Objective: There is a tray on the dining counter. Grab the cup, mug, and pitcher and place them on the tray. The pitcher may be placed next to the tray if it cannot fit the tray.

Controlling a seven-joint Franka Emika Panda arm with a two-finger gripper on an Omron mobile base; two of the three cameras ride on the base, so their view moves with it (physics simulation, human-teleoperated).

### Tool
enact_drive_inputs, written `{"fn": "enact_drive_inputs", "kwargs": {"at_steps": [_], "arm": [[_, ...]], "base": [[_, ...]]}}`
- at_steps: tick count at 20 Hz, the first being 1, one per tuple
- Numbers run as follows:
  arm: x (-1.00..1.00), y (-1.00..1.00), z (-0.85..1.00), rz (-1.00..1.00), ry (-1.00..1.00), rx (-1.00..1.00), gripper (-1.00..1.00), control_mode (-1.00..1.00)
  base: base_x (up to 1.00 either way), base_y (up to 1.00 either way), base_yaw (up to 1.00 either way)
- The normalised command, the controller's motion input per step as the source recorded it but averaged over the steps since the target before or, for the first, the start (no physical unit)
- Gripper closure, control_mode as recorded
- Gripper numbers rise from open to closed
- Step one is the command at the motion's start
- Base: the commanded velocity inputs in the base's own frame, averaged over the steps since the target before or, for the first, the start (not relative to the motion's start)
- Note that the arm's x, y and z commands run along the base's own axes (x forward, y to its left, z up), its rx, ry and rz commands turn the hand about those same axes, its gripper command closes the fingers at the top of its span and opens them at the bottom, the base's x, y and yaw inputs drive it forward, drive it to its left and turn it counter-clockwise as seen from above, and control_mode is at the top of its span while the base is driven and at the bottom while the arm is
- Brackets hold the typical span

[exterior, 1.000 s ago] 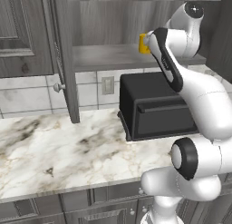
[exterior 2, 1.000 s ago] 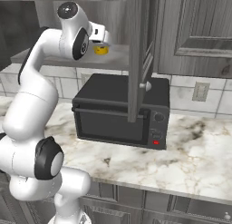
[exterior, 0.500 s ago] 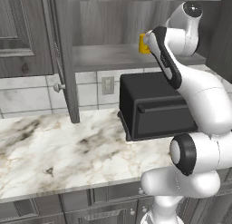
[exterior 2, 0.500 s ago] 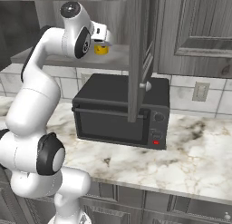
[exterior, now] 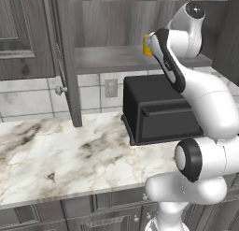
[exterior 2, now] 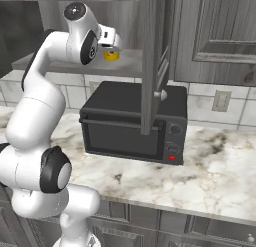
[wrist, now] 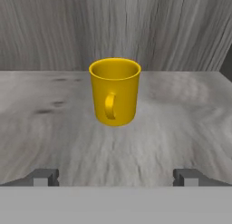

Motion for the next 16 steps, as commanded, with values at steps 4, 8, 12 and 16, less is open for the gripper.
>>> {"fn": "enact_drive_inputs", "kwargs": {"at_steps": [4,8,12,16], "arm": [[0.09,0.07,-0.10,0.00,0.00,0.00,-1.00,-1.00],[0.21,0.00,-0.10,0.00,0.00,0.00,-1.00,-1.00],[0.26,0.06,-0.13,0.00,0.00,-0.01,-1.00,-1.00],[0.26,0.00,-0.01,0.00,0.00,0.00,-1.00,-1.00]], "base": [[0.00,0.00,0.00],[0.00,0.00,0.00],[0.00,0.00,0.00],[0.00,0.00,0.00]]}}
